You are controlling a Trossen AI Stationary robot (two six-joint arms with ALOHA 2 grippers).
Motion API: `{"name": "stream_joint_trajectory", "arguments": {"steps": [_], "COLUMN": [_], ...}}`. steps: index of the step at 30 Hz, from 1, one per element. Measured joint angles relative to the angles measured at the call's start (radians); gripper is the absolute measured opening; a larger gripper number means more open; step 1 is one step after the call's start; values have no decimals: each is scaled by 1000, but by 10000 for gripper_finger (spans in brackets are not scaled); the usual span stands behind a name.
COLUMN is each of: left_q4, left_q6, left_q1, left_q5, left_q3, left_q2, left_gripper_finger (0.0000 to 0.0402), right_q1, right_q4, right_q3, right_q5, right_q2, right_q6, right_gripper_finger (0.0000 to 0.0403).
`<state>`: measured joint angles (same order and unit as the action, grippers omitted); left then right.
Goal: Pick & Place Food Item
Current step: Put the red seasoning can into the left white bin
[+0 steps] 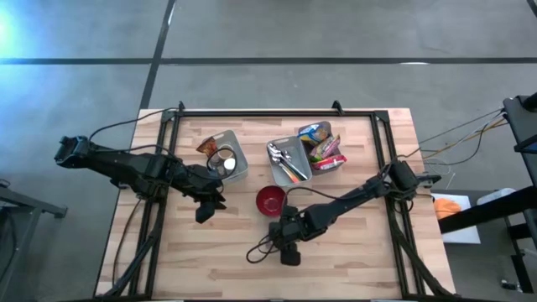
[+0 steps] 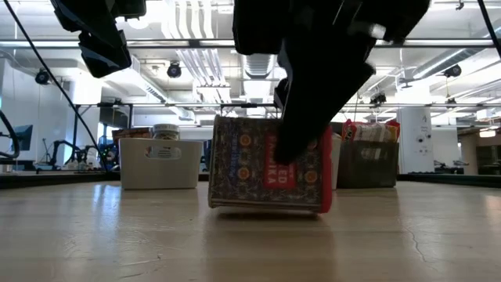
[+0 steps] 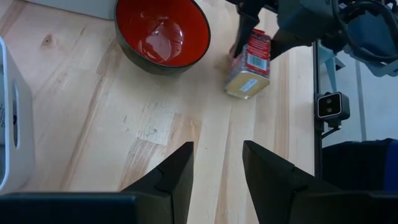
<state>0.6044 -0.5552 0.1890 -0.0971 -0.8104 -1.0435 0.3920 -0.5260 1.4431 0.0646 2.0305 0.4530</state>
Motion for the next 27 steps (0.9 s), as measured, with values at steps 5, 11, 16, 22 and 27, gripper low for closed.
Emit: {"name": "stream_joint_trajectory", "arguments": {"steps": [5, 11, 16, 22, 27], "left_q4": [-1, -82, -264, -347, -373], "left_q6": [-2, -15, -14, 81, 134], "left_q1": [0, 0, 7, 15, 15], "left_q5": [-8, -11, -11, -10, -8], "left_q3": [0, 0, 0, 0, 0], "left_q2": [0, 0, -1, -1, -26], "left_gripper_finger": [143, 143, 143, 144, 178], "right_q1": [1, -13, -46, -68, -76], "right_q4": [-41, -69, -76, -161, -179], "right_q3": [41, 85, 137, 183, 186], "right_q5": [-33, 33, 89, 137, 149], "right_q2": [-30, -86, -115, -126, -138], "right_q6": [-2, -5, 3, -42, -95], "right_gripper_finger": [186, 186, 186, 186, 186]}}
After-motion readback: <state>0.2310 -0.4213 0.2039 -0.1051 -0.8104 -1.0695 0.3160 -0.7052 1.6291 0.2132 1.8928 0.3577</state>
